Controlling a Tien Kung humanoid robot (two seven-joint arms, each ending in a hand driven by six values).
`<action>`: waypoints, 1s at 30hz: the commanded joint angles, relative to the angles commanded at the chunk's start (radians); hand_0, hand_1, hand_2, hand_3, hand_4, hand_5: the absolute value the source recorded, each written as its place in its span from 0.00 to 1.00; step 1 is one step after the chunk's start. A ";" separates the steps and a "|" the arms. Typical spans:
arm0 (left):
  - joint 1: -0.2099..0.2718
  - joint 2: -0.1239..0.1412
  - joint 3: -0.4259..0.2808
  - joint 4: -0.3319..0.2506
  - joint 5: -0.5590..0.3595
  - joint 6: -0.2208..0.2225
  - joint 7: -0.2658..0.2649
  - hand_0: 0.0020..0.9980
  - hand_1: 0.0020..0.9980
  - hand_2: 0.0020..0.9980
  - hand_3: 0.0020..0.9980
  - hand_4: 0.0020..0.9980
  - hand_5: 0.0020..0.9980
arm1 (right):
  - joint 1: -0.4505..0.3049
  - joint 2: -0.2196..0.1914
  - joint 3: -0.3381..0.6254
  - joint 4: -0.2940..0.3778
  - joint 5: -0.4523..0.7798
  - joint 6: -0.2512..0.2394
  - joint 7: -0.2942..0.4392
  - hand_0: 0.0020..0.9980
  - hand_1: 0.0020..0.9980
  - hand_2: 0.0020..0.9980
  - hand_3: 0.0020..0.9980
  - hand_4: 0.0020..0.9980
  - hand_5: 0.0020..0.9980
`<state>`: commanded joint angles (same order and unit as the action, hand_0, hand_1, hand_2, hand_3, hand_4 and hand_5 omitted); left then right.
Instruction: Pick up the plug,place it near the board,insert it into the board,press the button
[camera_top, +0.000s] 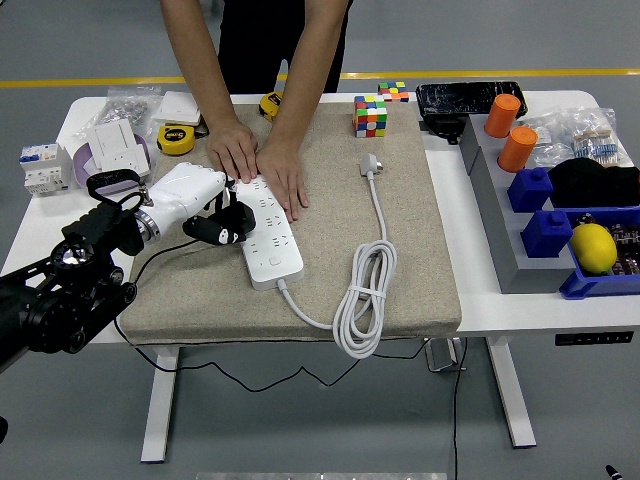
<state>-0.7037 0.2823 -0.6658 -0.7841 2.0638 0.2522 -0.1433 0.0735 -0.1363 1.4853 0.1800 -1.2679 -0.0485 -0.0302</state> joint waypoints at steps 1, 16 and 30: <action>0.000 0.000 0.000 0.001 0.002 0.000 0.000 0.34 0.36 0.32 0.37 0.57 0.15 | 0.001 0.000 0.000 0.000 0.001 0.000 0.000 0.90 0.82 0.78 0.79 1.00 0.88; -0.005 0.011 0.020 -0.002 0.010 0.000 0.001 0.35 0.37 0.32 0.37 0.57 0.15 | 0.000 -0.001 0.001 0.000 0.000 0.000 0.001 0.90 0.83 0.78 0.79 1.00 0.88; -0.003 0.013 0.027 -0.004 0.017 -0.004 0.002 0.35 0.37 0.32 0.37 0.57 0.15 | -0.002 -0.001 0.001 0.000 -0.001 0.000 0.000 0.90 0.83 0.77 0.79 1.00 0.88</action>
<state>-0.7071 0.2955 -0.6391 -0.7878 2.0811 0.2481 -0.1409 0.0715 -0.1376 1.4867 0.1800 -1.2688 -0.0480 -0.0300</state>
